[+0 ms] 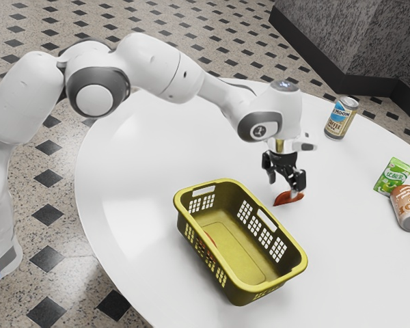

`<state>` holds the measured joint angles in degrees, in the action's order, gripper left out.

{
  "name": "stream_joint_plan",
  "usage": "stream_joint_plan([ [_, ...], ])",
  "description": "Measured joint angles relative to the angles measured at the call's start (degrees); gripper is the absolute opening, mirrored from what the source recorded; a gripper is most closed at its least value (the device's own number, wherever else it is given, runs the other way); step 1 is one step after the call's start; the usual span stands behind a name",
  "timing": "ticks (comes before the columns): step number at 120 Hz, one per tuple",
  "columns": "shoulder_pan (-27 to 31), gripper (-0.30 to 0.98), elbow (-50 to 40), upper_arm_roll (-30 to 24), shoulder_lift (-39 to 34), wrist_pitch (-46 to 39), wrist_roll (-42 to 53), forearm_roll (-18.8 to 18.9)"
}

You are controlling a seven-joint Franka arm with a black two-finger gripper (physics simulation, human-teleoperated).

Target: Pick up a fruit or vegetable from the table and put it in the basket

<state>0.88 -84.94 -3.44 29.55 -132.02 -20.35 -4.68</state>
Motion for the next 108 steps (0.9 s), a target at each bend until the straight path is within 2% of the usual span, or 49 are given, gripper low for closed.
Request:
stream_joint_plan([
  [108, 0.01, 0.35, 0.13, -0.41, 2.15, -2.70, -0.04, -0.07],
])
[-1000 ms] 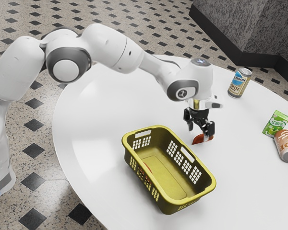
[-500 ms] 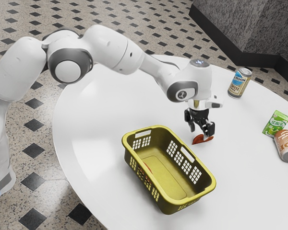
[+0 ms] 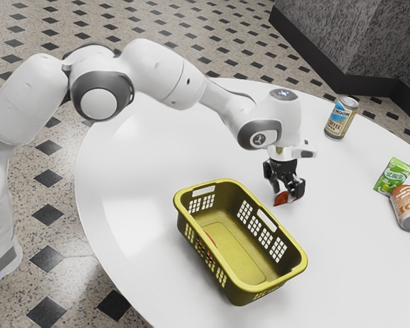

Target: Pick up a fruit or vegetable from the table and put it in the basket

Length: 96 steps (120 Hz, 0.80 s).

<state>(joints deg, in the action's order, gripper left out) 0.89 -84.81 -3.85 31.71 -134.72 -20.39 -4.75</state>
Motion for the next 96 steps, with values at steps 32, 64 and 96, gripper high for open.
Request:
stream_joint_plan([
  [32, 0.07, 0.20, -0.01, -0.01, 0.07, -0.10, -0.09, 0.12],
  [64, 0.07, 0.14, 0.25, 0.04, -0.03, -0.10, -0.78, 0.64],
  [96, 0.22, 0.12, 1.40, 0.55, -1.52, 0.24, -1.34, 1.00],
])
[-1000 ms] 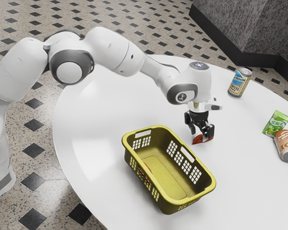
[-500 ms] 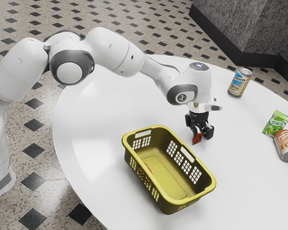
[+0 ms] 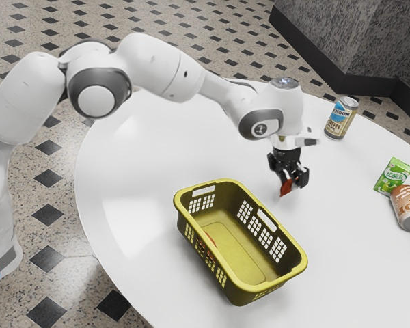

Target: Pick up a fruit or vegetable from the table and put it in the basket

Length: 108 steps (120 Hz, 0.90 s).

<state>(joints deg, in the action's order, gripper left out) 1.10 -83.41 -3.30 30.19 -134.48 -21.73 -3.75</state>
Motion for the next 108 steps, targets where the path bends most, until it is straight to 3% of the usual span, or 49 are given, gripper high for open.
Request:
stream_joint_plan([
  [34, -0.81, 0.11, 0.60, -0.72, -6.02, 3.23, -0.31, -0.03],
  [92, -2.79, 0.12, -0.17, -1.06, -17.39, 21.49, 0.29, -0.42],
  [108, -2.62, 0.11, -5.68, -1.11, -23.08, 23.95, 0.66, -0.52],
])
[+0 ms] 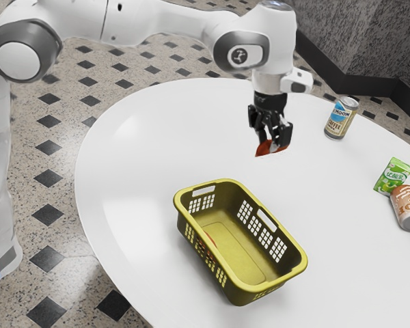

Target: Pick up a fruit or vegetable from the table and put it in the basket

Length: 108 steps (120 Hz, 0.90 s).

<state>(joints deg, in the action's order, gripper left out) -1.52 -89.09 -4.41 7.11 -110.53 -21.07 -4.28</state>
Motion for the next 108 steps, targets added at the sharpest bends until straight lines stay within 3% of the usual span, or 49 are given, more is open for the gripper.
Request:
stream_joint_plan([
  [24, 0.04, 0.12, -11.94, -0.27, -11.36, 0.39, 0.31, -0.69],
  [53, -7.81, 0.12, -22.46, -0.46, -22.16, 1.01, 0.14, -1.16],
  [69, -11.73, 0.11, -25.15, -0.59, -23.41, 1.28, -0.42, -1.22],
  [108, -14.24, 0.11, -25.44, -3.95, -23.52, 1.70, -1.83, -1.25],
])
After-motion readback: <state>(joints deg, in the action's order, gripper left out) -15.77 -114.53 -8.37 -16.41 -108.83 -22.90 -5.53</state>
